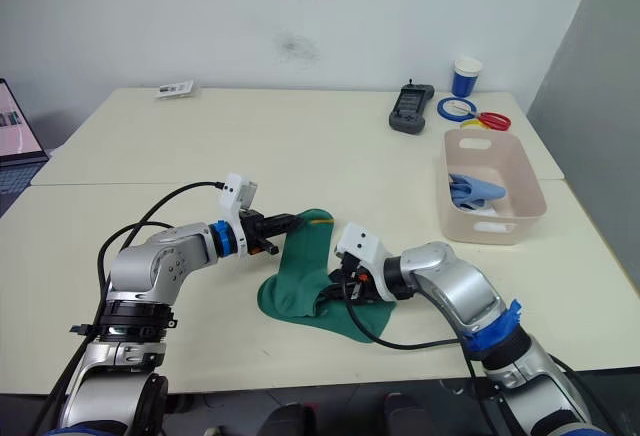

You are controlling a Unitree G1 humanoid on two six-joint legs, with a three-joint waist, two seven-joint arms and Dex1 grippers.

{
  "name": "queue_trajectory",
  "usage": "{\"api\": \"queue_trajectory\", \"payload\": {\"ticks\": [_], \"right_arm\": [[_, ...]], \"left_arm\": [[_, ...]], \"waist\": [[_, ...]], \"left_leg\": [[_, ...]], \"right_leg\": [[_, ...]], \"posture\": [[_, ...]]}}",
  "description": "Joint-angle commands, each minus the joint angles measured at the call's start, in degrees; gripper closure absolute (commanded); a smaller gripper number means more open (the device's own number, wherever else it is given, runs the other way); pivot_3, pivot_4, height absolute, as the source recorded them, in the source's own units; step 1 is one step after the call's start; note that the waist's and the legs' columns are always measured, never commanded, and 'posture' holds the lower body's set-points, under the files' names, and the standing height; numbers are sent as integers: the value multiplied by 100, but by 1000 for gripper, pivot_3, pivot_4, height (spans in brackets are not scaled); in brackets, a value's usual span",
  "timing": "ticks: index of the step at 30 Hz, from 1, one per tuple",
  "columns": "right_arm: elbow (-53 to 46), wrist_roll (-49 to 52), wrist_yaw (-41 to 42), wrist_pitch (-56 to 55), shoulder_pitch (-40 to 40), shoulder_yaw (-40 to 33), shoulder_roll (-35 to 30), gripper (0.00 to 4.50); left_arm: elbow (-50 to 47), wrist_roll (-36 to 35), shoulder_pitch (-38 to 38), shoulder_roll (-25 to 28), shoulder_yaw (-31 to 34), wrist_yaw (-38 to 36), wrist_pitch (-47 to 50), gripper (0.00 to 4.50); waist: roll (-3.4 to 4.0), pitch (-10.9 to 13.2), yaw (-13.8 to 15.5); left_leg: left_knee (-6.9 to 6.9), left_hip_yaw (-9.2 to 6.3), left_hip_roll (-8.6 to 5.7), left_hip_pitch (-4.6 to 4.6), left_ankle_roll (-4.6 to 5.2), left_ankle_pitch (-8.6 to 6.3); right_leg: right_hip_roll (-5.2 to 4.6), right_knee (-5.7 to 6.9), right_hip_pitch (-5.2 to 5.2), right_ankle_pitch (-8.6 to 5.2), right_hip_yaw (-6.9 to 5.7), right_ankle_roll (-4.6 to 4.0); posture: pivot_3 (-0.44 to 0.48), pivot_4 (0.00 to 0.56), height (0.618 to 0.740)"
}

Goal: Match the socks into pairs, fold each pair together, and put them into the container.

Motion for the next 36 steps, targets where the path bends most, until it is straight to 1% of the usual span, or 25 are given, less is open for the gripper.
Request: {"api": "queue_trajectory", "payload": {"ticks": [1,2,4,5,14,20,23,27,30,32,34,36], "right_arm": [[-134,104,-42,-14,-102,-135,50,3479],[-133,119,-37,-7,-109,-146,55,3697],[-145,141,-33,5,-116,-160,57,4351],[-145,149,-30,7,-122,-167,57,4468],[-191,391,-83,220,-196,-317,142,4468],[-266,895,-329,902,-258,-845,411,4468],[-396,1305,-453,1419,-269,-1235,504,4468],[-720,1676,-391,1792,-179,-1462,210,4468],[-848,1958,-145,1927,-83,-1655,-288,4468],[-882,2117,21,1930,-28,-1728,-601,4468],[-835,2251,317,1882,21,-1750,-978,4468],[-742,2303,590,1758,50,-1711,-1275,4468]], "left_arm": [[-104,-56,-82,47,19,-50,-112,4500],[-101,-55,-82,48,16,-53,-113,4500],[-107,-59,-68,47,17,-57,-112,4500],[-109,-60,-64,46,14,-61,-111,4500],[-212,-107,32,50,46,-58,-60,4500],[-280,-217,51,261,250,-99,10,4500],[-544,-421,219,471,432,-248,23,4500],[-1249,-930,488,481,844,-27,416,4500],[-2202,-1166,980,446,1032,328,664,4500],[-2737,-1456,1249,262,1268,745,940,4500],[-3497,-1807,1701,-99,1479,1306,1207,4500],[-4017,-2065,2016,-466,1661,1858,1376,4500]], "waist": [[0,0,0],[0,0,0],[0,0,0],[0,0,0],[0,0,-1],[0,0,1],[0,0,-9],[0,0,-1],[0,0,-2],[0,0,-1],[0,0,0],[0,0,2]], "left_leg": [[0,0,0,0,0,0],[0,0,0,0,0,0],[0,0,0,0,0,0],[0,0,0,0,0,0],[0,0,0,0,0,0],[-1,-2,2,0,0,0],[-3,0,5,-1,0,0],[-8,-1,6,-2,0,0],[-9,-1,6,-4,1,-1],[-12,-1,6,-4,1,-1],[-12,-2,6,-4,1,-1],[-13,-3,7,-4,2,-2]], "right_leg": [[0,0,0,0,0,0],[0,0,0,0,1,0],[0,0,0,0,0,0],[0,0,0,0,1,0],[0,0,0,0,1,0],[0,1,-1,0,-1,0],[-1,-2,-3,0,4,0],[-5,-7,-3,0,4,0],[-9,-16,-2,0,7,0],[-15,-22,1,0,10,1],[-14,-33,5,3,9,7],[-13,-48,8,8,13,16]], "posture": [[0,150,740],[0,150,740],[0,150,740],[0,150,740],[0,150,740],[0,150,740],[0,150,740],[0,150,740],[0,150,740],[0,150,740],[0,150,740],[0,150,740]]}}
